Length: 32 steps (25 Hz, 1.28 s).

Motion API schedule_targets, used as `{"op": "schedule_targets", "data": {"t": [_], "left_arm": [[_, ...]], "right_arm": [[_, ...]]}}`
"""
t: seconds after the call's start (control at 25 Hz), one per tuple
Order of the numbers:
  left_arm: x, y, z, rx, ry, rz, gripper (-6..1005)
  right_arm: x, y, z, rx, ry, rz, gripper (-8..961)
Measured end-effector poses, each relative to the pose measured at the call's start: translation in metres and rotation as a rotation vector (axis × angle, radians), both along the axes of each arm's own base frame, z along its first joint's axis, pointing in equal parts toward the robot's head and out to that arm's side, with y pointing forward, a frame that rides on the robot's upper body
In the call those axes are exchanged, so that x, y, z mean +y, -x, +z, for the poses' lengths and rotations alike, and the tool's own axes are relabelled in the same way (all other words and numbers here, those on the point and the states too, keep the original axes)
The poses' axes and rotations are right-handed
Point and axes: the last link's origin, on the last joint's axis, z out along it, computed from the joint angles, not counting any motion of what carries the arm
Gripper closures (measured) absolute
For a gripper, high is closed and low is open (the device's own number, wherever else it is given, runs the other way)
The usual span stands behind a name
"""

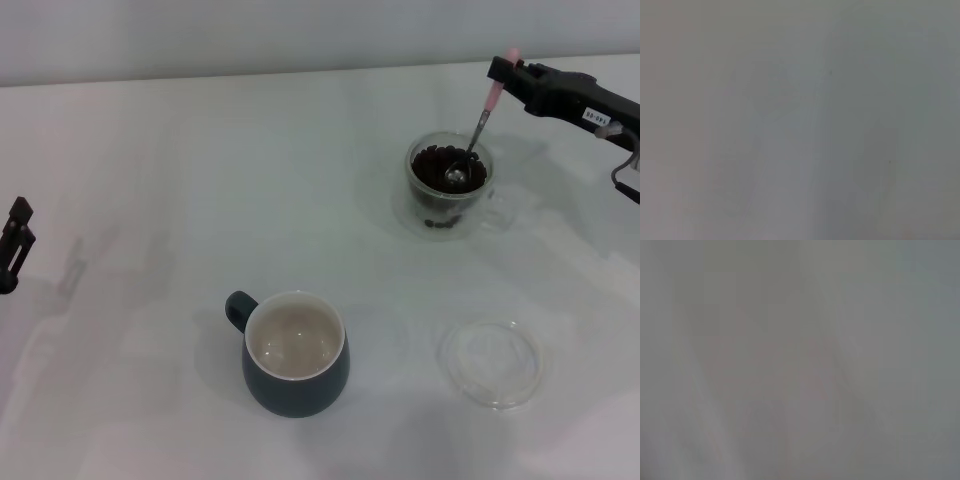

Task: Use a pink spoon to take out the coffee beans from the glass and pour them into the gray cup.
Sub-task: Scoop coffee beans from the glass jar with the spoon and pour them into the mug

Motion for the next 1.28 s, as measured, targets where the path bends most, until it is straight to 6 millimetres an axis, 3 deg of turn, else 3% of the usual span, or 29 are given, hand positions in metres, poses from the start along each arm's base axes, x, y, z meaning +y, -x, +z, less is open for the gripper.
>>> {"op": "schedule_targets", "data": {"t": [0.56,1.28], "left_arm": [[0.0,0.0,0.0,0.0,0.0,0.0,371],[-0.001,0.001,0.0,0.001,0.0,0.003,373]], "right_arm": [[0.0,-0.017,-0.003,0.253,0.07,-0.266,786],[-0.007,-0.025,0.004,0.481,0.076,-0.385,782]]}}
